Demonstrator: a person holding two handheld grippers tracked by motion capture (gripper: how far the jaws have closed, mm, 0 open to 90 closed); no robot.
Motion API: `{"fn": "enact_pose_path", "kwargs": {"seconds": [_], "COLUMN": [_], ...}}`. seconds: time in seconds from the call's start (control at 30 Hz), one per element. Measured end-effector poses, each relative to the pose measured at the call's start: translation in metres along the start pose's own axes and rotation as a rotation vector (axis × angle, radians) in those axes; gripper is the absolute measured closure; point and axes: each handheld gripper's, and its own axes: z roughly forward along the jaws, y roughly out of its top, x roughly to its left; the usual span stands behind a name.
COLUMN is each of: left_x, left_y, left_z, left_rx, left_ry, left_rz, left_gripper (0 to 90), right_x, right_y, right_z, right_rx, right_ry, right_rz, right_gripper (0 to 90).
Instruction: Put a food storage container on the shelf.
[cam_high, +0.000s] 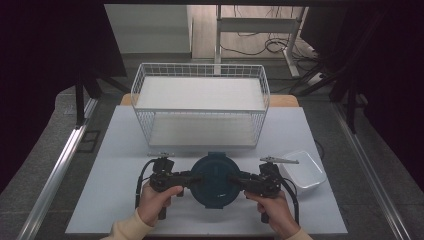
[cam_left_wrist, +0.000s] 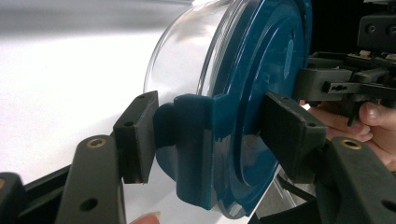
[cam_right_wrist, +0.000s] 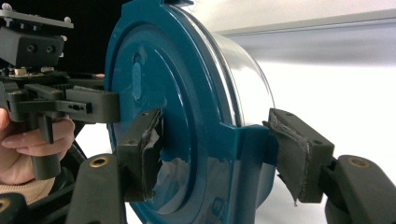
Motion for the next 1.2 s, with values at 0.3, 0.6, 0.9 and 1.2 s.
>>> {"fn": "enact_pose_path", "kwargs": {"seconds": [0.3,0.6,0.9,1.2], "left_x": [0.000,0.000,-0.006,-0.011], "left_y": [0.008,0.022,0.041,0.060], "left_z": [-0.009,-0.024,-0.038,-0.047], "left_rx": [-0.021,-0.050,-0.087,-0.106], "left_ry": [0.006,0.014,0.019,0.024], "left_rz": [0.019,0.019,0.044,0.066], "left_gripper": [38.8,38.7,38.7,38.7], "right_x": [0.007,0.017,0.031,0.038], "right_y": [0.010,0.030,0.055,0.076], "right_z": [0.002,0.008,0.007,0.005], "right_rx": [-0.004,-0.012,-0.029,-0.046], "right_ry": [0.004,0.011,0.014,0.017], "right_rz": [-0.021,-0.050,-0.096,-0.122], "right_gripper": [37.3,37.4,37.4,37.4]}}
